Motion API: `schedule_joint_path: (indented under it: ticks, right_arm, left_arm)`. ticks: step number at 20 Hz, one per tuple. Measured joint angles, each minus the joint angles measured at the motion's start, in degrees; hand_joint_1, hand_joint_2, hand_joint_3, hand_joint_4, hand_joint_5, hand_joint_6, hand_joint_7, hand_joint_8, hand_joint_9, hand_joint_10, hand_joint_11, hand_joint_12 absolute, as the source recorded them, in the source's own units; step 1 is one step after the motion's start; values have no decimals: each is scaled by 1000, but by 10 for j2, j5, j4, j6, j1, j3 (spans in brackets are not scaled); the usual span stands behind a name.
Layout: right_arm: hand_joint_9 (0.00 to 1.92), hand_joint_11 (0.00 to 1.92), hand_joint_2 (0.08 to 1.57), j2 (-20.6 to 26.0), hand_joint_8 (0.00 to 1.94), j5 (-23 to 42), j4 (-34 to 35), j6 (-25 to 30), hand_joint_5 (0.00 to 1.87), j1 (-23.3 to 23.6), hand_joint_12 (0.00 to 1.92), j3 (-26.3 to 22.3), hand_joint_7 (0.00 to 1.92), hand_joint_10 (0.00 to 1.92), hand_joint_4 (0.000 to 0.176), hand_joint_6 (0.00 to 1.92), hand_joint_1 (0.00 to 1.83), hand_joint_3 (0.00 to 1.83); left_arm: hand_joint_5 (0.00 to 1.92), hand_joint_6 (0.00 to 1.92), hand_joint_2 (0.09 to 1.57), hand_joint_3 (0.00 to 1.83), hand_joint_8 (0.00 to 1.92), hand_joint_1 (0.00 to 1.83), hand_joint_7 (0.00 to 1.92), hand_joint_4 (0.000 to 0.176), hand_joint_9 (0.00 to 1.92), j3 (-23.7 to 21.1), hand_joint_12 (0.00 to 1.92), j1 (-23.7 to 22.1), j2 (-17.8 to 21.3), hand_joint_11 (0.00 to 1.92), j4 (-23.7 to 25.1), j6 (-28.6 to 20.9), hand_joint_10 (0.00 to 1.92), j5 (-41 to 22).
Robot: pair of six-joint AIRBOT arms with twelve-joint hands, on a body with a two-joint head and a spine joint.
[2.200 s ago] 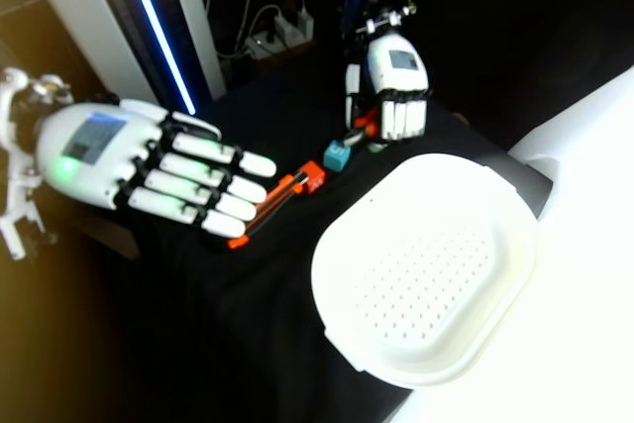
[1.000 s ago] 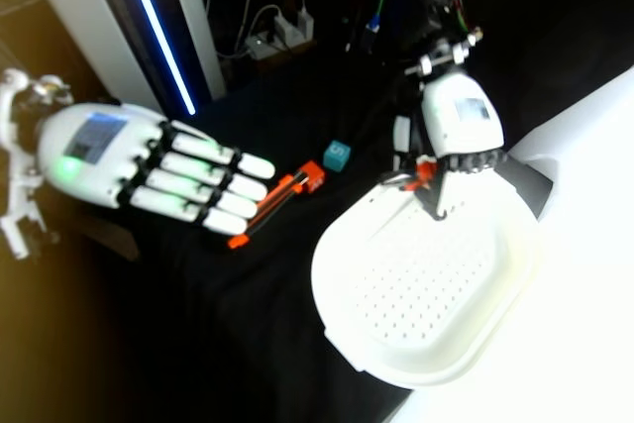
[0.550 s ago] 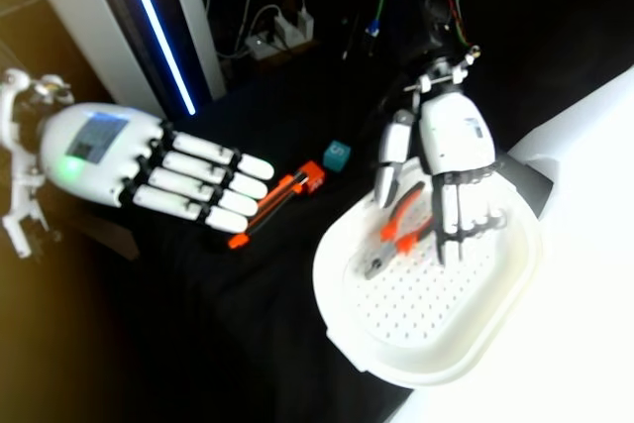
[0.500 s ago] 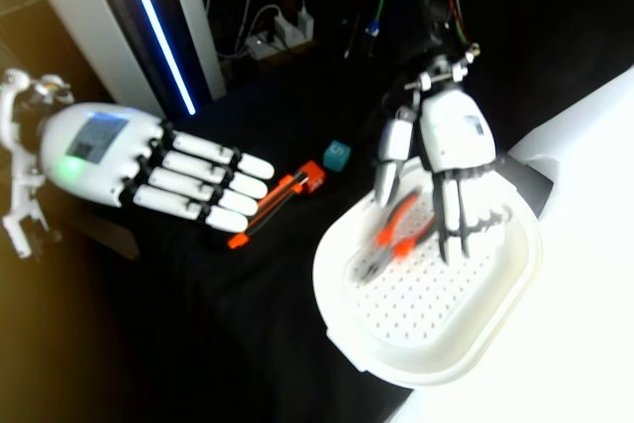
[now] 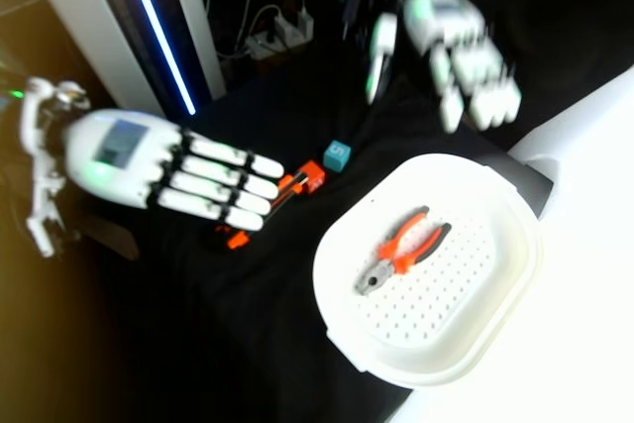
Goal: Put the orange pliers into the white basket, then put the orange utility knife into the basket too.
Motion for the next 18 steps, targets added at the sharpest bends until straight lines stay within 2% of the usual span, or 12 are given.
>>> schedule_joint_path:
  ticks: [1,2,5,8,9,12,13,14,15,16,17,18]
  right_arm:
    - [0,0,1119,-5,0,-10,1,0,0,0,0,2,0,0,0,0,583,0]
    - [0,0,1123,-13,0,-17,0,0,0,0,0,8,0,0,6,0,593,0]
    - [0,0,1110,-36,0,-42,7,0,0,7,0,31,0,0,0,0,638,0]
    - [0,15,1119,-69,0,-57,24,0,0,21,8,61,0,0,15,0,624,0]
    - [0,7,1120,-77,0,-61,29,1,0,23,5,68,0,0,22,0,627,0]
    - [9,45,1150,-100,0,-92,30,1,0,34,25,88,0,4,15,0,617,10]
    - [179,1,1207,-109,24,-100,30,1,98,41,703,98,182,55,0,20,614,3]
    - [179,1,1207,-115,24,-102,29,1,98,44,703,103,182,55,0,20,614,3]
    - [309,0,1213,-124,33,-106,30,1,225,48,1060,111,341,121,0,37,659,1]
    - [571,350,1228,-132,679,-115,31,2,497,55,1672,119,691,1127,0,603,803,2]
    - [571,350,1228,-136,679,-116,31,3,497,58,1672,122,691,1127,0,603,803,2]
    - [1123,1171,1246,-142,1838,-111,29,2,728,64,1911,128,966,1876,0,1799,1003,9]
  left_arm:
    - [0,0,1208,13,0,193,0,161,0,-7,0,27,2,0,5,-28,0,-34]
    - [0,0,1196,6,0,184,0,168,0,-10,0,47,2,0,9,-53,0,-61]
    - [0,0,1182,1,0,124,0,153,0,-18,0,69,2,0,0,-70,0,-116]
    - [0,0,1181,0,0,54,0,148,0,-26,0,80,2,0,7,-83,0,-129]
    - [0,0,1169,0,0,52,0,166,0,-26,0,81,2,0,10,-85,0,-129]
    - [0,0,1170,0,0,1,0,174,0,-26,0,82,2,0,10,-86,0,-133]
    - [0,0,1171,0,0,0,0,176,0,-26,0,82,2,0,11,-87,0,-134]
    - [0,0,1171,0,0,0,0,176,0,-26,0,82,2,0,11,-87,0,-134]
    - [0,0,1173,0,0,0,0,176,0,-26,0,82,2,0,11,-88,0,-134]
    - [0,0,1179,2,0,0,0,176,0,-26,0,82,-1,0,11,-93,0,-137]
    - [0,0,1179,2,0,0,0,176,0,-26,0,82,-1,0,11,-96,0,-136]
    - [0,0,1194,8,0,15,0,176,0,-26,0,83,-1,0,14,-97,0,-137]
